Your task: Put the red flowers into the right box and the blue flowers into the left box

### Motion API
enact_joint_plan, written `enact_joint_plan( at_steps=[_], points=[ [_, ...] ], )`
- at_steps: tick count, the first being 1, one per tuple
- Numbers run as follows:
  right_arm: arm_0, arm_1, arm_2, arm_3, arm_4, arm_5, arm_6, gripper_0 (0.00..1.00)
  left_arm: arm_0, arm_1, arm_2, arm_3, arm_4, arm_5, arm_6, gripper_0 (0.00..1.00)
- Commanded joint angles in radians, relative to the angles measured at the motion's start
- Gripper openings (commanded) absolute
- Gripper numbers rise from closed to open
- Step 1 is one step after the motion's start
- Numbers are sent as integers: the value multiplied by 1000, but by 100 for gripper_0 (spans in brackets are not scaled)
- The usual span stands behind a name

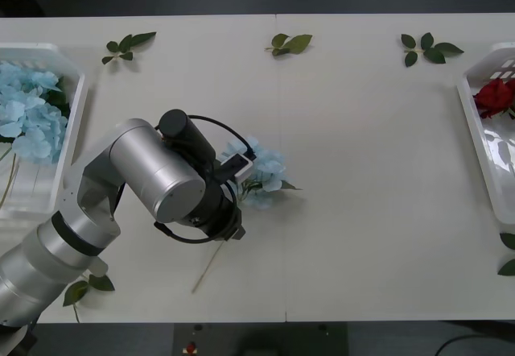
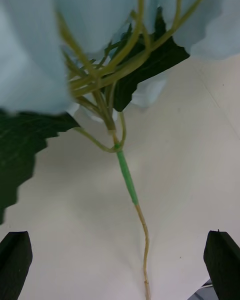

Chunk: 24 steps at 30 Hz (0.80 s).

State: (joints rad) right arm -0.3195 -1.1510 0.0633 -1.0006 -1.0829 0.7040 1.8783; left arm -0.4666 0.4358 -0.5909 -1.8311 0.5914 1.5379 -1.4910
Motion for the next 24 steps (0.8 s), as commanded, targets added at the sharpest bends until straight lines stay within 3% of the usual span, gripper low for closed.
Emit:
enact_joint_plan(
  at_steps=[1,12,13,15,17,24],
  points=[
    [-21,7,-3,-3,-9,-3,-5,90,14,-5,-44,23,-12,-44,34,100],
    [-19,5,-3,-81,-161,65,35,95,14,-17,-95,69,-51,-87,46,100],
    [-19,7,-3,-96,-210,77,44,95,14,-17,-96,69,-55,-87,47,89],
    [-19,5,-3,-104,-322,97,94,94,14,-17,-105,69,-62,-87,51,55],
    [-19,7,0,-108,-468,121,185,95,14,-17,-112,69,-70,-88,55,2],
    [-19,7,21,-184,-739,236,417,95,14,-17,-127,67,-84,-99,69,0]
  ],
)
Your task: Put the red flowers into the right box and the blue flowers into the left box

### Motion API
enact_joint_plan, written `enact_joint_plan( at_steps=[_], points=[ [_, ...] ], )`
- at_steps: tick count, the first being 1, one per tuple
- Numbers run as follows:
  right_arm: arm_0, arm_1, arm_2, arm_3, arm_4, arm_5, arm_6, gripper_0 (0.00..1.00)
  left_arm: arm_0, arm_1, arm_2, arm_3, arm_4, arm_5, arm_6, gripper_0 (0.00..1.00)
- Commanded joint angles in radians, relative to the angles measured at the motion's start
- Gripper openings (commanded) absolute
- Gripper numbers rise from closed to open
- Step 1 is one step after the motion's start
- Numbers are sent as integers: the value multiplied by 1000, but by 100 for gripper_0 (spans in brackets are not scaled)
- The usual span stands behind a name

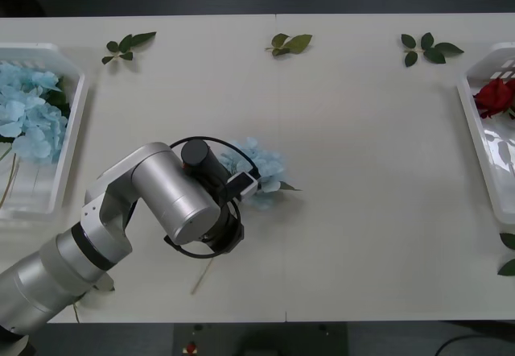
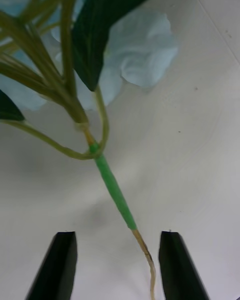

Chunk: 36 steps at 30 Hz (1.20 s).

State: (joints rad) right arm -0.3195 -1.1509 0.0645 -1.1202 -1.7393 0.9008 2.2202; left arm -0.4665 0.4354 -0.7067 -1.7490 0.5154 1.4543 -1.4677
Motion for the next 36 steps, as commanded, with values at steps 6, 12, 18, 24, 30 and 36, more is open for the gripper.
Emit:
enact_joint_plan(
  at_steps=[6,12,18,24,30,36],
  points=[
    [-21,26,109,-228,-292,76,223,95,14,-17,-11,-15,-6,-23,50,0],
    [-19,80,132,-334,-381,113,340,95,16,-14,18,-58,-21,-31,47,0],
    [-38,165,132,-415,-483,168,424,95,31,11,118,-187,-17,4,50,0],
    [-104,255,167,-457,-483,178,427,95,60,36,277,-346,2,132,50,0],
    [-214,310,276,-457,-483,162,429,95,85,45,467,-469,18,279,53,0],
    [-277,347,325,-455,-480,164,431,95,98,62,668,-526,32,377,49,0]
  ],
)
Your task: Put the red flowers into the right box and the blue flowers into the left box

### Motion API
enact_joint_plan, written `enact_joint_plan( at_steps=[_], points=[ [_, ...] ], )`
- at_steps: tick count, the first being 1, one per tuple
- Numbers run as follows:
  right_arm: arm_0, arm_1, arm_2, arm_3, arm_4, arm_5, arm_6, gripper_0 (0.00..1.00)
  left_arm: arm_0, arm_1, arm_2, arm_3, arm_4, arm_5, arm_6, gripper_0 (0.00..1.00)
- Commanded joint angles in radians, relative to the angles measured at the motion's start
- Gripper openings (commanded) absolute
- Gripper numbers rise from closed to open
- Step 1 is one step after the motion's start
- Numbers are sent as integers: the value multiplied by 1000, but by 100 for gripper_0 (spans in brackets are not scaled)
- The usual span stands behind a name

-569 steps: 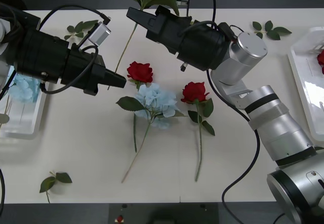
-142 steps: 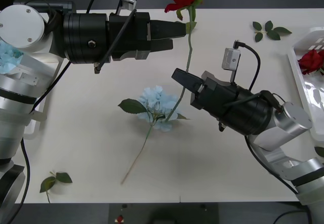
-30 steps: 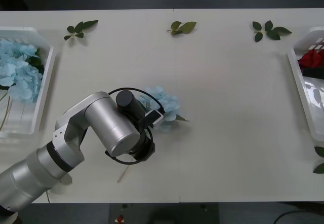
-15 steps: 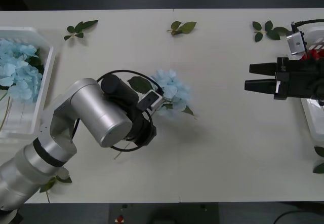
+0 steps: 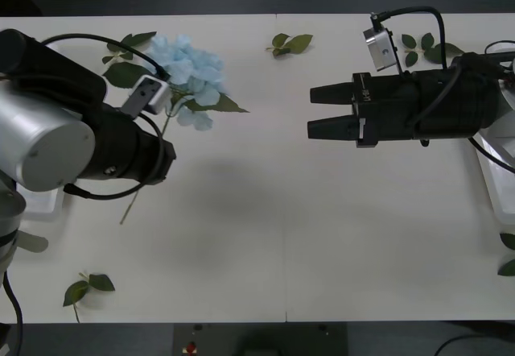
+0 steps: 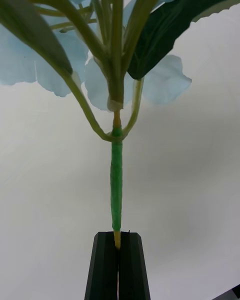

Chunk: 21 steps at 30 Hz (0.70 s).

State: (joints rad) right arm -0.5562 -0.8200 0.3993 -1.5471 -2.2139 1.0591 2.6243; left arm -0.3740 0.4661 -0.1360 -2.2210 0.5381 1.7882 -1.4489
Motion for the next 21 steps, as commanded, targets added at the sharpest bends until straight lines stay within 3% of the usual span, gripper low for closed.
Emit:
enact_joint_plan(
  at_steps=[1,11,21],
  points=[
    [-45,18,-5,-28,-6,5,26,95,6,36,116,-55,14,49,28,0],
    [-105,27,49,-8,-4,33,26,95,9,200,401,63,140,46,-2,0],
    [-130,27,61,-8,-6,51,23,95,3,419,424,371,171,-156,-53,0]
  ],
)
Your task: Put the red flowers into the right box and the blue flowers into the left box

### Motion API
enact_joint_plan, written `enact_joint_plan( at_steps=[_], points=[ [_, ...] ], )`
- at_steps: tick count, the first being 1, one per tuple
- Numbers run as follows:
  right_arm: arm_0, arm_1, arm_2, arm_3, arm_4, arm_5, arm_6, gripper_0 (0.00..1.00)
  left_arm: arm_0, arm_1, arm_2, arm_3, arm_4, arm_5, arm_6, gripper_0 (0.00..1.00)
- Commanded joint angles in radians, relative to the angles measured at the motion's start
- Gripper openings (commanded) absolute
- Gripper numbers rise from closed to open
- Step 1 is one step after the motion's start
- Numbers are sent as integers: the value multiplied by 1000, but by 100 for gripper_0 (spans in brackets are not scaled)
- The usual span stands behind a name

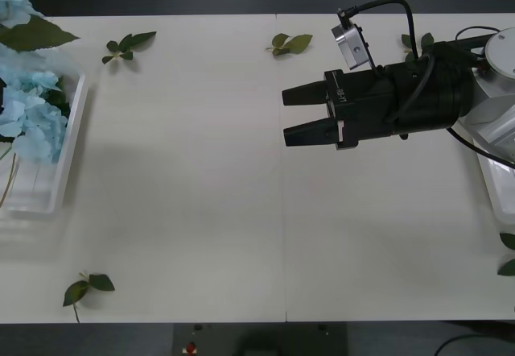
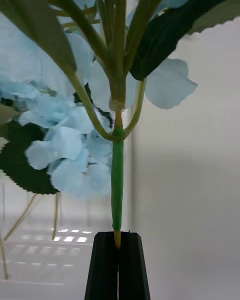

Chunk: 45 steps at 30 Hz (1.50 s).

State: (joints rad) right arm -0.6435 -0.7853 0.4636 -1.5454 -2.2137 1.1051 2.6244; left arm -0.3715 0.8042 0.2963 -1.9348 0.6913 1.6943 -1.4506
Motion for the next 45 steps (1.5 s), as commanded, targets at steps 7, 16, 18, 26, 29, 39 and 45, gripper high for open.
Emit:
enact_joint_plan(
  at_steps=[7,16,18,26,29,39,45],
  points=[
    [-42,-9,1,-10,-6,4,20,95,-89,138,-23,392,36,-185,-214,0],
    [-42,-9,1,-10,-6,4,20,95,-118,158,-80,590,16,-332,-304,0],
    [-42,-9,1,-10,-6,4,20,95,-118,165,-108,622,11,-378,-304,0],
    [-42,-9,1,-10,-6,4,20,95,-118,182,-237,732,-46,-582,-330,0],
    [-42,-9,1,-10,-6,4,20,95,-115,182,-244,737,-50,-591,-340,0],
    [-42,-9,1,-10,-6,4,20,95,-113,182,-198,725,2,-558,-415,100],
    [-42,-9,1,-10,-6,4,20,95,-113,181,-59,680,112,-383,-554,100]
  ],
)
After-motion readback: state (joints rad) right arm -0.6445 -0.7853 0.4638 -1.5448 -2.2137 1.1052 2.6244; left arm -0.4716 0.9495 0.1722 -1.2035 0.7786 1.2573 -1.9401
